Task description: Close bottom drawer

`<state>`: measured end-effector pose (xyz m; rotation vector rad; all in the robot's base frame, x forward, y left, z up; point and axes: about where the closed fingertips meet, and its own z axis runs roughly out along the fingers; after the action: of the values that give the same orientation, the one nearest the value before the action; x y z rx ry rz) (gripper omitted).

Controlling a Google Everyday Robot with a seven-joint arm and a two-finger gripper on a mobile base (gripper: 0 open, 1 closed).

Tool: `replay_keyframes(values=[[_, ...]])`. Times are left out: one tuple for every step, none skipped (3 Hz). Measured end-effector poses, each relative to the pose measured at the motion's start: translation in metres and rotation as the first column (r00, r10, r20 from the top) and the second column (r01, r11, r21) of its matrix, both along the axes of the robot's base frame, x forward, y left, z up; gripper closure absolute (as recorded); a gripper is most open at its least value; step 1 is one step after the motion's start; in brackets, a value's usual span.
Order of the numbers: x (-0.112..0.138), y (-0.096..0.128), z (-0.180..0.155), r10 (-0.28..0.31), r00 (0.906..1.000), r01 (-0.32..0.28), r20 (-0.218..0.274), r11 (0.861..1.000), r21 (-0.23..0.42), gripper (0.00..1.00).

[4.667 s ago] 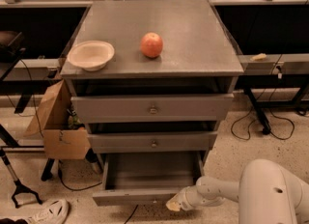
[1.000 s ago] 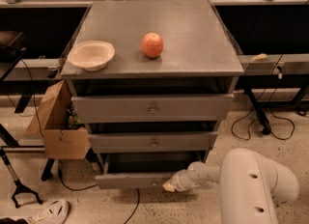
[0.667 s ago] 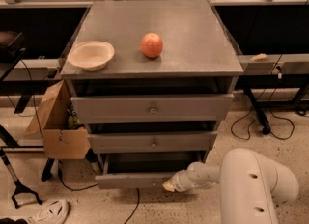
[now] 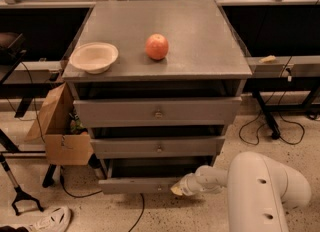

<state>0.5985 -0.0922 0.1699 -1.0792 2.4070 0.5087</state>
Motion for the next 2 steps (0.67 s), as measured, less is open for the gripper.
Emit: replay_keyframes(values=[[0.0154, -0.0065, 0.0061, -0.013, 0.9998, 0.014, 0.015, 1.0, -0.013, 0.27], [0.0146, -0.0086, 0.0071, -0.017, 0.9997, 0.017, 0.019, 1.0, -0.015, 0.04]])
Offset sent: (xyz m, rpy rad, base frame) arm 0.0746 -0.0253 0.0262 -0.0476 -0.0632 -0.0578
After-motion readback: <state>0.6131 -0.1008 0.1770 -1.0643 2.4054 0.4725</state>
